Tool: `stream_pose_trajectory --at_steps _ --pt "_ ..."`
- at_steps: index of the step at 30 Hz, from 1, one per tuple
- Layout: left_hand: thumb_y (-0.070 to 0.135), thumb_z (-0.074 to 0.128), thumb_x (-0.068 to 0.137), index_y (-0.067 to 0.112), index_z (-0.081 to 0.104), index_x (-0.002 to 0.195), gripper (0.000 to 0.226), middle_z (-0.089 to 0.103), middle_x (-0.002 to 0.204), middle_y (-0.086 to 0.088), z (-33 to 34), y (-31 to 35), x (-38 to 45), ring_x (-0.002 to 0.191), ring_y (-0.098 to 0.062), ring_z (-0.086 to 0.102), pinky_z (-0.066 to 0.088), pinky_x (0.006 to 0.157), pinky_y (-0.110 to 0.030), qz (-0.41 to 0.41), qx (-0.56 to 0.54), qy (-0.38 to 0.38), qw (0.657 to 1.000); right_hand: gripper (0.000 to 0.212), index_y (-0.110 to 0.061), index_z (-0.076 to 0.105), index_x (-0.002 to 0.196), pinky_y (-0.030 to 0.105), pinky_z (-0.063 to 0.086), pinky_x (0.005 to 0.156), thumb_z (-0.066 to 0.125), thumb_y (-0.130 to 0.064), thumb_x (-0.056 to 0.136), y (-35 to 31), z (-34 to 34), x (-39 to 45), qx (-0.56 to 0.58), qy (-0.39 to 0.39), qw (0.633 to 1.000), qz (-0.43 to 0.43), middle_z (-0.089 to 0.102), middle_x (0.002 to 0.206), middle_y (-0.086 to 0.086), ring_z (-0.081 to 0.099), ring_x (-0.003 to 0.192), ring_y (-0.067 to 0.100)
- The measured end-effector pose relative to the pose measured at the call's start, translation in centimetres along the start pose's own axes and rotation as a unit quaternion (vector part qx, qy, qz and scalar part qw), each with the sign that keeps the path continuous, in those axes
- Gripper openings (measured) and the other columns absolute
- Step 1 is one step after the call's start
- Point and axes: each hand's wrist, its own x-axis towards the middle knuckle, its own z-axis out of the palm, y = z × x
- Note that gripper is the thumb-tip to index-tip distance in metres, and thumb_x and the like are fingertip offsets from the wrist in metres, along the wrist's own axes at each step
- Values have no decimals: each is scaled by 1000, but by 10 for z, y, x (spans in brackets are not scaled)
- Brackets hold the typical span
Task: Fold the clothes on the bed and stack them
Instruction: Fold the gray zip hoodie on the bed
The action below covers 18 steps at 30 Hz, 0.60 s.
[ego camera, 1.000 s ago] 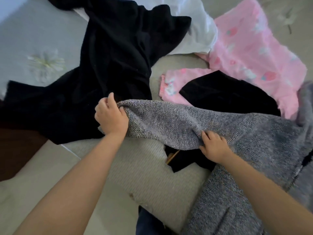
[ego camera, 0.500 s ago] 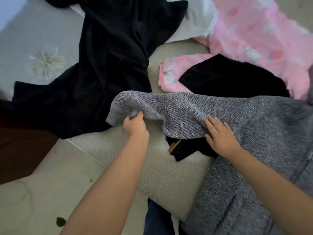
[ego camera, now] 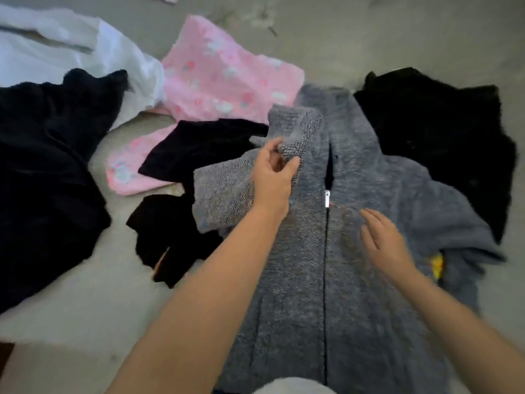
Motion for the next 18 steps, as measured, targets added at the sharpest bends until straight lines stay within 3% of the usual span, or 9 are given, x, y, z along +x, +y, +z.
stream_pose_trajectory --at_steps 2,4,6,8,11,13,15,16,18 --pt "-8 55 84 20 51 104 35 57 92 -3 48 -27 -12 87 -14 54 46 81 -23 14 79 -60 995 35 6 48 126 38 30 105 46 -2 92 52 -23 -19 10 30 999 41 49 131 21 43 124 35" --pt "-5 56 85 17 48 119 41 54 96 -1 85 -56 -26 88 -12 52 43 82 -24 1 182 -184 966 34 6 49 125 37 32 102 45 -1 93 96 -38 -34 37 68 993 88 51 128 23 45 121 35" --pt "-2 53 88 20 35 137 57 53 113 -1 109 -87 -42 105 -9 50 39 87 -20 -73 268 -348 895 33 6 49 126 36 33 100 43 -1 94 132 -46 -44 70 88 984 136 51 128 23 46 121 35" --pt "1 50 91 24 32 140 57 45 136 -3 114 -115 -53 124 -12 41 37 97 -23 -138 345 -412 832 35 4 47 128 36 34 100 40 -7 96 159 -47 -47 89 78 978 171 51 131 21 46 122 33" --pt "8 49 93 18 47 132 40 47 137 -2 85 -134 -53 127 -18 41 33 104 -30 -63 535 -331 775 44 -1 39 135 36 35 99 44 -21 96 170 -37 -41 103 60 972 200 47 134 17 44 124 30" --pt "9 59 87 12 53 127 41 53 129 -6 48 -130 -53 123 -22 45 34 103 -32 58 655 -275 701 53 0 37 135 39 33 101 53 -25 91 161 -25 -34 75 66 979 175 43 136 19 39 126 32" --pt "2 81 63 5 63 113 53 62 113 -18 8 -127 -57 109 -34 57 44 92 -46 159 731 -222 626 55 5 44 130 47 34 101 64 -20 85 150 -10 -22 -7 72 993 94 44 133 26 39 125 40" --pt "-2 85 52 2 65 108 60 62 109 -24 -10 -126 -59 105 -41 58 44 87 -55 170 756 -180 606 53 5 48 126 52 34 100 67 -17 83 144 -3 -14 -49 66 995 49 45 132 28 41 124 43" --pt "-5 79 58 3 58 120 66 50 125 -31 -38 -122 -59 119 -48 44 30 97 -63 121 795 -108 585 50 2 46 130 55 27 105 61 -18 87 134 4 9 -113 48 992 4 42 138 24 36 130 40"
